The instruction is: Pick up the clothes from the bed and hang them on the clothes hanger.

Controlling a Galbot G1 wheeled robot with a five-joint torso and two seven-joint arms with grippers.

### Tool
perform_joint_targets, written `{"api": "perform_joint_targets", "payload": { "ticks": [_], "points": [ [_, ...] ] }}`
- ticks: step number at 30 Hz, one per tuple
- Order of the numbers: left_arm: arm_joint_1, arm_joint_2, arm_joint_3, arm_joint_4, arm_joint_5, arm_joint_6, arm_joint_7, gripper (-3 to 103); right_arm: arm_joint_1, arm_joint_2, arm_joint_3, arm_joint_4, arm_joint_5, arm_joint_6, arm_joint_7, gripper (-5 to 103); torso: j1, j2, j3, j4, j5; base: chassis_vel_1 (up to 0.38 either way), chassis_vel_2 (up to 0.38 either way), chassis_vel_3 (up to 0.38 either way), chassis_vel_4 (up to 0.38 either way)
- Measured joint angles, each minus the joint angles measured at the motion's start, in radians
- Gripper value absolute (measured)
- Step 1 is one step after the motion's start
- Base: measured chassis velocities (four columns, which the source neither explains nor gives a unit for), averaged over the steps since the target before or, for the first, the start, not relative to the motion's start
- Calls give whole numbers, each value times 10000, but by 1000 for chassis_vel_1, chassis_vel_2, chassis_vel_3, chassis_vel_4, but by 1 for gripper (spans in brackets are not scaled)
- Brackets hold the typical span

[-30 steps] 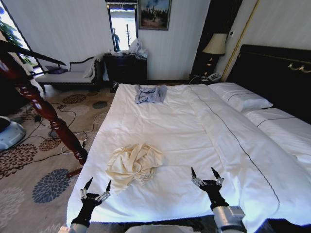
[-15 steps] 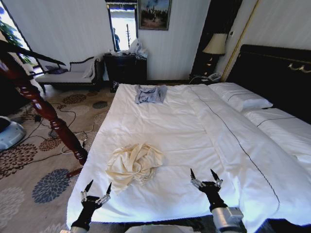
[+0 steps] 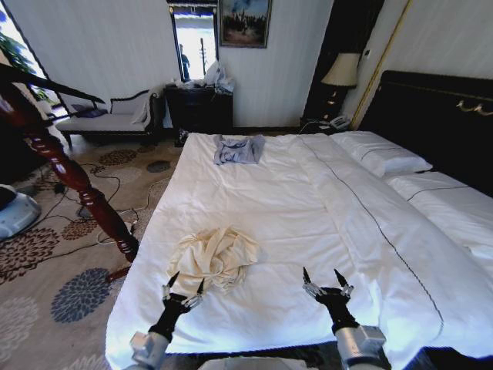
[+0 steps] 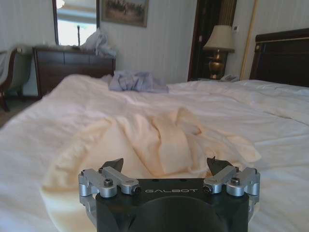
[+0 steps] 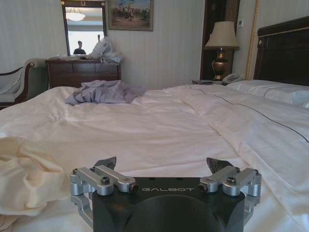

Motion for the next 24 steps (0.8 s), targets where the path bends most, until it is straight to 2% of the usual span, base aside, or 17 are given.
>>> {"api": "perform_joint_targets", "payload": {
  "ticks": [2, 7, 17, 19, 21, 22, 24],
  "points": [
    [-536, 26, 420, 248, -337, 267, -299, 99, 71, -12, 59, 1, 123, -101, 21, 100, 0, 0, 0, -1, -2, 0, 0, 0, 0],
    [-1173, 69, 849, 587, -483, 466, -520, 99, 187, -29, 41, -16, 285, -295, 82, 100, 1, 0, 0, -5, -1, 0, 0, 0, 0],
    [-1404, 64, 989, 1010, -250, 548, -716, 97, 397, -235, -42, -71, 611, -502, 170, 100, 1, -1, 0, -2, -1, 0, 0, 0, 0],
    [-1460, 13, 982, 1055, -228, 550, -761, 93, 449, -264, -75, -85, 680, -537, 178, 100, 1, -1, 0, -2, -1, 0, 0, 0, 0],
    [-1516, -59, 955, 1092, -198, 554, -800, 84, 482, -315, -162, -124, 753, -579, 184, 100, 1, 0, 0, -2, -1, 0, 0, 0, 0],
    [-1516, -59, 955, 1092, -198, 554, -800, 84, 482, -315, -162, -124, 753, -579, 184, 100, 1, 0, 0, -2, -1, 0, 0, 0, 0],
    [-1550, -103, 939, 1097, -162, 554, -802, 72, 484, -344, -218, -150, 766, -586, 185, 100, 1, 0, 0, -2, -1, 0, 0, 0, 0]
  ]
}}
